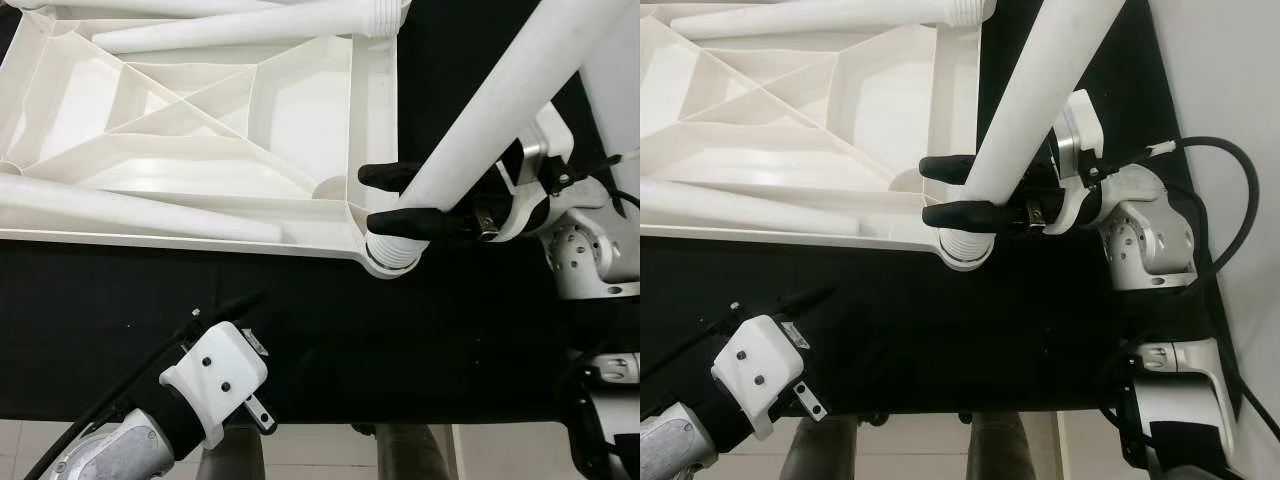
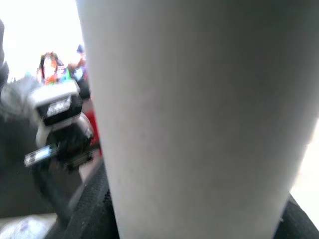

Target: Building children table

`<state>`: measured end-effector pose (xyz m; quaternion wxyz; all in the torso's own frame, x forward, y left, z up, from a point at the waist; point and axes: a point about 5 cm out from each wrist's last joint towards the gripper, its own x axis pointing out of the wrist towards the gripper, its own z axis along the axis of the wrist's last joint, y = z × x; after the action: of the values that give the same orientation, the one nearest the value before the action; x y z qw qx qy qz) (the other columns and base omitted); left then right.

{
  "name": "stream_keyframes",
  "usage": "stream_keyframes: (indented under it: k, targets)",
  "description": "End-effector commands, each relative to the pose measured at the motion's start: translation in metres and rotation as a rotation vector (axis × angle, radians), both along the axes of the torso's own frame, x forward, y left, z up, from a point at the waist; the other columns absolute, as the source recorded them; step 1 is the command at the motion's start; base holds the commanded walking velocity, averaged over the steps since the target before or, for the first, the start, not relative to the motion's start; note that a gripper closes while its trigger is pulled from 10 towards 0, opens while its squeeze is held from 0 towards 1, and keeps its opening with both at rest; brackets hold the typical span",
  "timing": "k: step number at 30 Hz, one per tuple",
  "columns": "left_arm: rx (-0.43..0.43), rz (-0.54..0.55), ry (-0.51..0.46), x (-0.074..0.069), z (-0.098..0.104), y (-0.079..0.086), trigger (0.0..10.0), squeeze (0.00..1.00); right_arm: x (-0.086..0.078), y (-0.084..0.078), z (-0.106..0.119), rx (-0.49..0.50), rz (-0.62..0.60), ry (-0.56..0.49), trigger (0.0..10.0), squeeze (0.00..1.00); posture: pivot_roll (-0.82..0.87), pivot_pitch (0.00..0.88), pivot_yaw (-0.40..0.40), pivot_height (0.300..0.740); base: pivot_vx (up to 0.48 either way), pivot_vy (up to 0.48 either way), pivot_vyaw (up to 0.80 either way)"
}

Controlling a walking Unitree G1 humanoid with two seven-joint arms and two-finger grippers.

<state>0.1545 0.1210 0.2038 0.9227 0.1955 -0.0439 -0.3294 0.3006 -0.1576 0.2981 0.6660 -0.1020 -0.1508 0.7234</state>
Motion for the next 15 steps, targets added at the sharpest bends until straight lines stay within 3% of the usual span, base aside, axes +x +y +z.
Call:
stream_keyframes:
  k: [1,7,15]
  targets:
    - [0.014,-0.012,0.014,-0.006,-0.001,-0.001,10.0,0.0,-0.007,0.008,-0.008,-0.093,0.07,-0.041,10.0,0.0,0.15,0.551,0.045,0.74,0.0,0.0,0.0]
    - [0.018,-0.009,0.006,-0.005,0.0,-0.001,10.0,0.0,-0.015,0.017,-0.015,-0.174,0.15,-0.053,10.0,0.0,0.16,0.551,0.045,0.74,0.0,0.0,0.0]
    - [0.01,-0.004,-0.01,-0.003,0.001,-0.004,10.0,0.0,-0.007,0.02,-0.02,-0.249,0.145,-0.056,10.0,0.0,0.14,0.55,0.031,0.74,0.0,0.0,0.0]
